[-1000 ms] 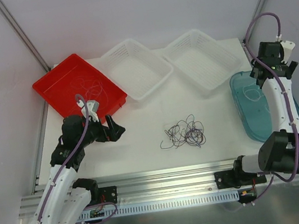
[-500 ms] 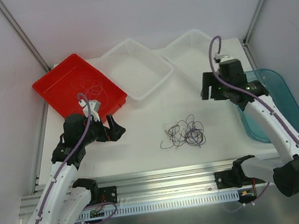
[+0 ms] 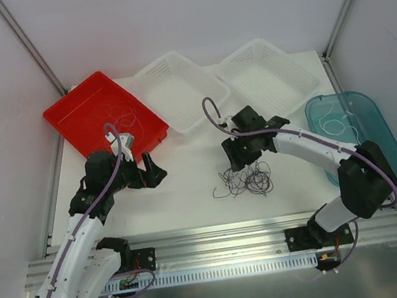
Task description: Untangle the cables
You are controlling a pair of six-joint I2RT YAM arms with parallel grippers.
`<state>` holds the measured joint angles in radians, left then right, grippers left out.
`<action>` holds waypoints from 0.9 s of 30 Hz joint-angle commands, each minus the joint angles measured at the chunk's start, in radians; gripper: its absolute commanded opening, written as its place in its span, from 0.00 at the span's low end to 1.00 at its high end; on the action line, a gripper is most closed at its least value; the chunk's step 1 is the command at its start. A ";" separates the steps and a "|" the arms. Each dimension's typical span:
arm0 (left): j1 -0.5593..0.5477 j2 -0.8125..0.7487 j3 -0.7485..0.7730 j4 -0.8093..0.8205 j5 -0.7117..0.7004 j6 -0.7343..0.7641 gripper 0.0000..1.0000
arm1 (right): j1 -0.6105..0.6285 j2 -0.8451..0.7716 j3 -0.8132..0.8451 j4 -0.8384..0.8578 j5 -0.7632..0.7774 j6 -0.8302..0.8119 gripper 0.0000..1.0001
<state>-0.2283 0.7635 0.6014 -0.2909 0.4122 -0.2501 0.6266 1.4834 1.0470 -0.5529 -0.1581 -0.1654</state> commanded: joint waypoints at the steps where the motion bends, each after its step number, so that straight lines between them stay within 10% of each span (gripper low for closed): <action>1: -0.003 0.000 0.003 0.007 0.027 0.015 0.99 | 0.013 0.041 0.013 0.044 -0.047 -0.049 0.49; 14: -0.002 0.005 0.008 0.004 0.046 0.012 0.99 | 0.076 0.065 0.056 0.005 -0.011 -0.034 0.01; 27: -0.111 0.013 0.006 0.127 0.057 -0.224 0.99 | 0.202 -0.058 0.427 -0.133 -0.015 0.133 0.01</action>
<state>-0.3016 0.7914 0.6014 -0.2569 0.4557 -0.3653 0.8066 1.4773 1.4204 -0.6544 -0.1635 -0.1112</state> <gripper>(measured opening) 0.992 0.019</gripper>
